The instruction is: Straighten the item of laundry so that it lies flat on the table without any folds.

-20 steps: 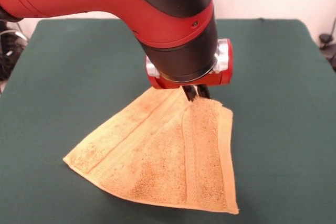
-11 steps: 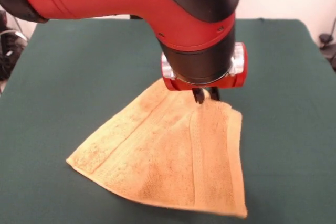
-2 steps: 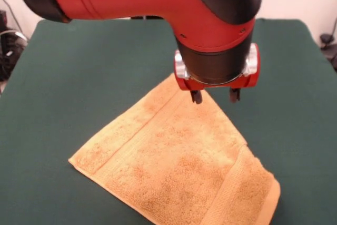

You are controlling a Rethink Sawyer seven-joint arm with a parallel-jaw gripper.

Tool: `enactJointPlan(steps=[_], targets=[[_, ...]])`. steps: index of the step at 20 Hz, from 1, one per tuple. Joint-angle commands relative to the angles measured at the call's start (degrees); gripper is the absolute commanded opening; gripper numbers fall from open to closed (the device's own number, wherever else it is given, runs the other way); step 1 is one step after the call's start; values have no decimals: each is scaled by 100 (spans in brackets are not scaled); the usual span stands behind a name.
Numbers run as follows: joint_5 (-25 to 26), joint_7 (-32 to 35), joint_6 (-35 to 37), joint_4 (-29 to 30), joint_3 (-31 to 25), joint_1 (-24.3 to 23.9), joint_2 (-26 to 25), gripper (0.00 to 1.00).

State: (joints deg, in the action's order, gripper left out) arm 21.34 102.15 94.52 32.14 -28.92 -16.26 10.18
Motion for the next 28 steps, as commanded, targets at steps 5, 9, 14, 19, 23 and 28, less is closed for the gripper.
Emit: enactJointPlan(steps=[5,9,14,19,23,28], targets=[[-227,964,-425,699,202,312,-177,100],[82,506,-912,679,319,378,-183,100],[273,-295,-681,355,338,352,-345,100],[719,-764,77,-1042,-121,314,-1105,100],[1241,-1548,458,-1579,-390,245,-1356,100],[1609,-1853,172,-1834,-778,63,-1595,100]])
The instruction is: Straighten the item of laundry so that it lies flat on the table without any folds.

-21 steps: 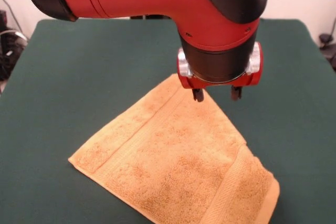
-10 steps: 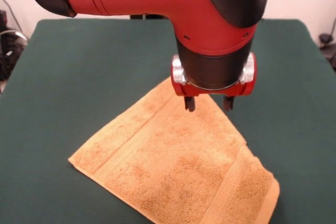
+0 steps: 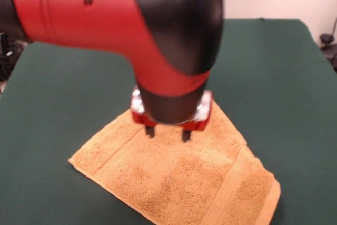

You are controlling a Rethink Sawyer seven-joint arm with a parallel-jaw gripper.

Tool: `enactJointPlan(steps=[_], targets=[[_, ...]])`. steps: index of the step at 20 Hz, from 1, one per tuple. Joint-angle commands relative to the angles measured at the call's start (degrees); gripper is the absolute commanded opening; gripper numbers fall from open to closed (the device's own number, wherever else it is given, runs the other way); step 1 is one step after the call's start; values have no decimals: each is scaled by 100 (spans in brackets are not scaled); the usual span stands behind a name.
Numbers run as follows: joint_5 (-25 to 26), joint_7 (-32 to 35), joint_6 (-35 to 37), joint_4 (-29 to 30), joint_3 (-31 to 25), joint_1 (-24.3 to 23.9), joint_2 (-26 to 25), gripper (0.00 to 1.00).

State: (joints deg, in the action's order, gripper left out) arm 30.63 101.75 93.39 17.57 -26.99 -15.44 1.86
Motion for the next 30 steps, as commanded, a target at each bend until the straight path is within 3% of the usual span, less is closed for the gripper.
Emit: enactJointPlan(steps=[1,3,6,10,13,19,22,25,28,30], targets=[[732,-1801,258,-411,-1068,-60,-804,100],[873,-1914,259,-461,-1253,-132,-899,100],[1038,-1627,988,-474,-1414,-147,-1013,100],[958,-1486,475,-310,-1442,-204,-1231,100],[1100,-1448,636,-369,-1548,-210,-1393,100],[712,-1281,188,49,-1152,-240,-1411,100],[450,-1169,-23,518,-781,-268,-1233,100],[33,-945,-589,1841,-184,-422,-649,100],[-221,-1012,-1530,3009,20,-726,-234,100],[-217,-1325,-1555,3271,45,-866,-152,100]])
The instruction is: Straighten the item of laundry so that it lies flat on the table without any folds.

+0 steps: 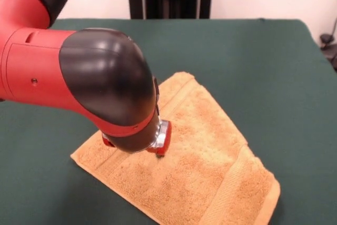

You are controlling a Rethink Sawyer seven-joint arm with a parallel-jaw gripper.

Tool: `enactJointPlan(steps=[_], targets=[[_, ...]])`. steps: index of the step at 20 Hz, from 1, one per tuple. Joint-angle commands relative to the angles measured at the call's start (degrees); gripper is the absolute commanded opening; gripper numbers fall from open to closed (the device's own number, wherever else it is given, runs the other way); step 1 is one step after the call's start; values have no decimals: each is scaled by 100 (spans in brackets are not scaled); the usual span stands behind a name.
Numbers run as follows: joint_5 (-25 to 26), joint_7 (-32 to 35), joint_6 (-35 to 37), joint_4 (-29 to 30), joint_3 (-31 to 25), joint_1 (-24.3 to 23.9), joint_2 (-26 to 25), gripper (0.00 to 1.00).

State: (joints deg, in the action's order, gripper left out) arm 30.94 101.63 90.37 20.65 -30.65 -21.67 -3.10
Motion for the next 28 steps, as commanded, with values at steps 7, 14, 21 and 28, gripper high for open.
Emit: enactJointPlan(steps=[7,14,21,28], targets=[[-133,-1992,-957,3621,561,-610,767,100],[195,-2212,-1224,4017,552,-878,963,100],[410,-2117,-1596,4391,463,-1062,1065,100],[604,-2193,-1660,4472,514,-1056,1166,100]])
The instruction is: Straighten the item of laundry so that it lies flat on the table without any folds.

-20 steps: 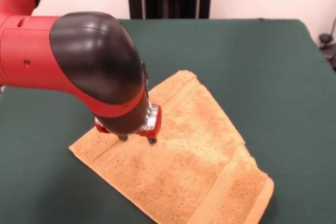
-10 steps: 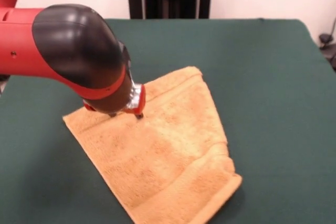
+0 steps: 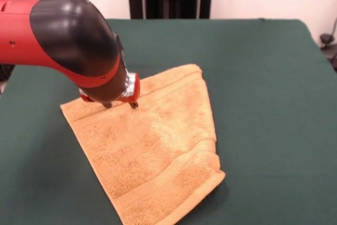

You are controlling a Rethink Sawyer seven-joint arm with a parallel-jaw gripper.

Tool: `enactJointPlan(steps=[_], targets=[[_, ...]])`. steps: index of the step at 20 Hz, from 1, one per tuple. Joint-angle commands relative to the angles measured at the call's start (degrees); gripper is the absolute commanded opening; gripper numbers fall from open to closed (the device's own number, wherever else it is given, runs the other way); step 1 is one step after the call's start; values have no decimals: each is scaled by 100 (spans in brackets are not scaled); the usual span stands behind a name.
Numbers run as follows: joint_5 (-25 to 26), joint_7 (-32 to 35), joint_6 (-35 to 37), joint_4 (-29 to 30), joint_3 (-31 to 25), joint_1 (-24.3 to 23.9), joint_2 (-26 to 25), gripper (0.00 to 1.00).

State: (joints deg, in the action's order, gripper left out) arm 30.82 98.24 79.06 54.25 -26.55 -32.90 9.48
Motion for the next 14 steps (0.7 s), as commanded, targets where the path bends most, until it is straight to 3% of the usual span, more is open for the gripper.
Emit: enactJointPlan(steps=[1,6,14], targets=[[660,-1929,-484,1076,116,61,-89,100],[843,-2291,-303,915,151,-1,-59,100],[880,-2563,-5,1122,153,-140,398,100]])
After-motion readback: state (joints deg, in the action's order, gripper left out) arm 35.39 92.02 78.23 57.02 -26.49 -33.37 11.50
